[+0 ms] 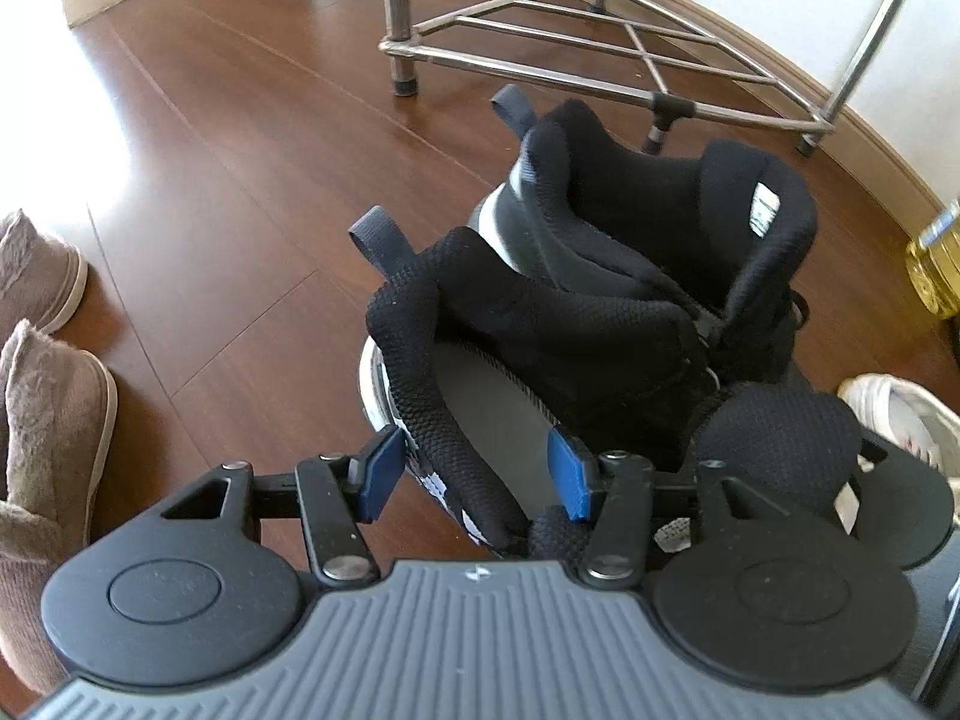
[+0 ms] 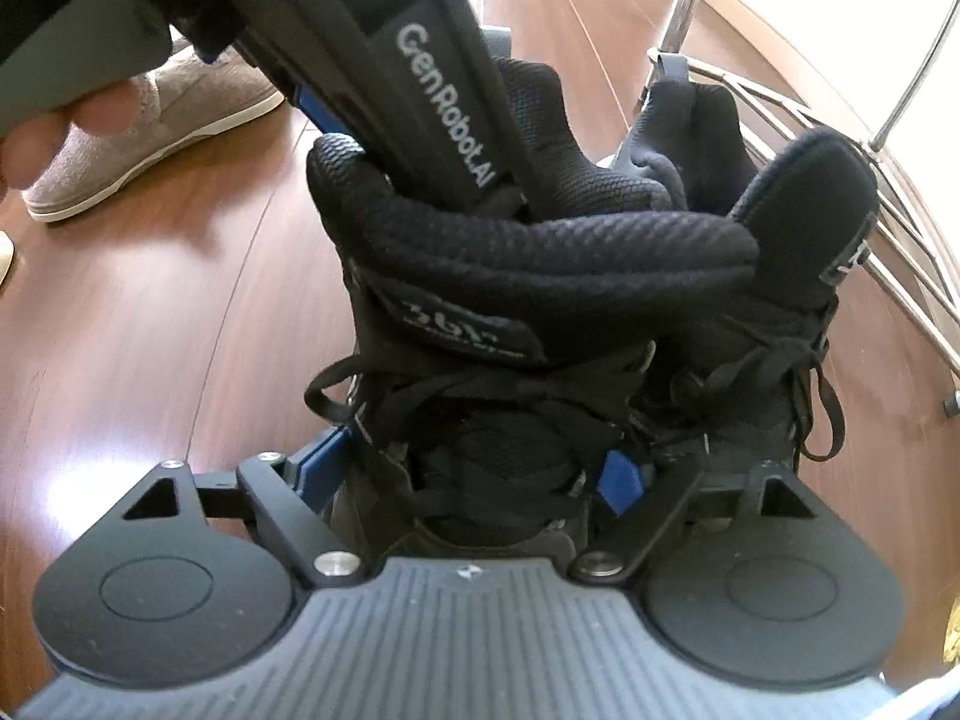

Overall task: Organize scattered shoes
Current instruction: 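Carry both black high-tops beside the pink boots, set them down and release, then grasp a striped slide sandal by its strap with the right tool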

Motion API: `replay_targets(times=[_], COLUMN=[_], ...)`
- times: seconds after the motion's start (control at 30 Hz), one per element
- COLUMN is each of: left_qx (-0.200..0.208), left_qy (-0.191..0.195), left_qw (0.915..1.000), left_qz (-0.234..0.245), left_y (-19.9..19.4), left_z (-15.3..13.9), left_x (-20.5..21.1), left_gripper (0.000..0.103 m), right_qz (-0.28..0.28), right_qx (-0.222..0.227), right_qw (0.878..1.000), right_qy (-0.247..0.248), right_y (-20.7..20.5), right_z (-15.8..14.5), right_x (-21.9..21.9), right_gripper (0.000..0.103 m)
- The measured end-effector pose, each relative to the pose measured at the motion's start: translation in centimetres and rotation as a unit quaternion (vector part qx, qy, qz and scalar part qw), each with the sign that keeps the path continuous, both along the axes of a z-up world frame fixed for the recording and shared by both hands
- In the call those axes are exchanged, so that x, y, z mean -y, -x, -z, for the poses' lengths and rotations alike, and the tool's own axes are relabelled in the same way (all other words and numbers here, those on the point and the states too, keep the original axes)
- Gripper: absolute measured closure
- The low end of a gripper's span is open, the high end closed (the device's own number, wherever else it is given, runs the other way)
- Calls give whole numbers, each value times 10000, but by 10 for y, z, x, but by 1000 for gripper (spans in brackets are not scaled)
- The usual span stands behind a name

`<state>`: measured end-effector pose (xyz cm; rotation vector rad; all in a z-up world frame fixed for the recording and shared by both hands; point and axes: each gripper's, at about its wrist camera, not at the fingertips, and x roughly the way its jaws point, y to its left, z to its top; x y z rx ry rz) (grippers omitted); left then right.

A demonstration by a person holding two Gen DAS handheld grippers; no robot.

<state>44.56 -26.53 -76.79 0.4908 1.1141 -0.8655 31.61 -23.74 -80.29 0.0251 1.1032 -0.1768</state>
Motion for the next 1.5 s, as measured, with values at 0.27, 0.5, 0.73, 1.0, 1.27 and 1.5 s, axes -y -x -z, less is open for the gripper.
replay_targets(times=[0.27, 0.5, 0.73, 1.0, 1.27, 1.5], left_qx=[1200, 1030, 828, 546, 354, 733], left_qy=[10, -73, -6, 68, 129, -399], left_qw=[9927, 9946, 9956, 9965, 9986, 9951], left_qz=[-159, -67, 428, 631, 367, 529], left_y=[27, 84, 126, 154, 145, 106], left_z=[-69, -124, -132, -130, -132, -127], left_x=[-23, -46, -37, -36, -63, -163], left_gripper=[37, 26, 26, 26, 25, 23], right_qz=[1232, 2905, 3539, 3495, 3517, 2884], right_qx=[1070, 1097, 1142, 1047, 1082, 1334], right_qw=[9865, 9504, 9282, 9310, 9298, 9481], right_qy=[133, -180, -142, 42, 66, 86], right_y=[61, 187, 239, 221, 215, 178], right_z=[-85, -152, -177, -172, -176, -181], right_x=[19, 54, 74, 77, 89, 87], right_gripper=[11, 7, 7, 7, 6, 4])
